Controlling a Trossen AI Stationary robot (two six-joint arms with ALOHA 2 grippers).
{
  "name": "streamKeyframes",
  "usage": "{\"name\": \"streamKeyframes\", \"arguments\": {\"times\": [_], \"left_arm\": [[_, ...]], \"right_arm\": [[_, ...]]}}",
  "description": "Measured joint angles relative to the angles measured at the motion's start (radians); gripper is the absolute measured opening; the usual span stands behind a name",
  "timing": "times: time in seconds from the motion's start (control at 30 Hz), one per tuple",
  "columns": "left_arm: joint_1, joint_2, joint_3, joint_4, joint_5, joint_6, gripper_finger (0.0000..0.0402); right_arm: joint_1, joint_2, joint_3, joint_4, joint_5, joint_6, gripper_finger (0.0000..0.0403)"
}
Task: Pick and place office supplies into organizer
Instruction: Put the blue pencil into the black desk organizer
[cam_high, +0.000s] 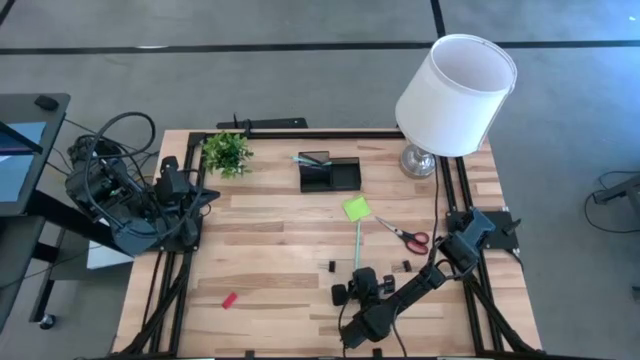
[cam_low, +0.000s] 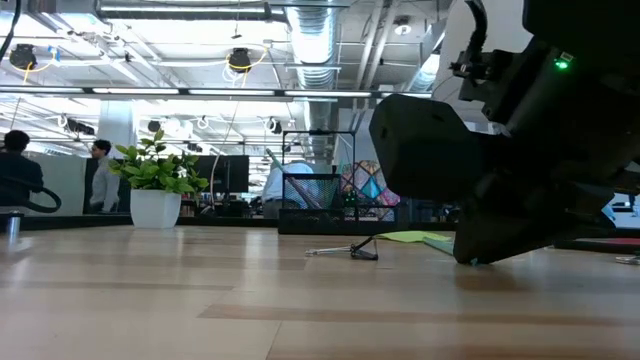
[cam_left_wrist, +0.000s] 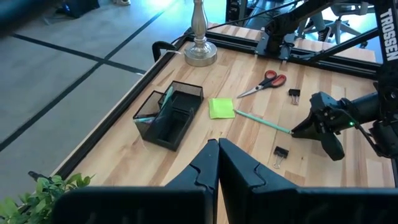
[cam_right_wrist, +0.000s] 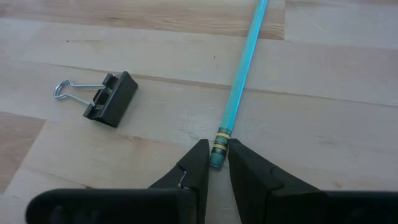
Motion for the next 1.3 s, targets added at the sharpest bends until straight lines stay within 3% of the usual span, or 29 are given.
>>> {"name": "streamKeyframes", "arguments": {"times": [0.13,0.3,0.67,1.0,1.13,1.3], "left_arm": [[0.0,0.009,0.0,0.001,0.0,0.0,0.0],[0.0,0.021,0.0,0.002,0.003,-0.001,0.0],[0.0,0.038,0.0,0.01,0.005,-0.069,0.0],[0.013,0.083,-0.088,0.013,0.013,0.01,0.0],[0.089,0.089,-0.172,0.113,0.129,-0.079,0.0],[0.153,0.084,-0.314,0.466,0.339,0.221,0.0]], "right_arm": [[0.0,0.0,-0.001,0.0,-0.004,0.0,0.0051],[-0.001,0.0,-0.001,0.0,-0.003,-0.012,0.001],[0.003,0.007,0.073,-0.081,-0.012,-0.013,0.0003],[0.008,0.013,0.169,-0.133,-0.059,-0.025,0.0001],[0.013,0.013,0.171,-0.13,-0.054,-0.025,0.0001],[0.028,0.011,0.172,-0.117,-0.046,-0.025,0.0]]}}
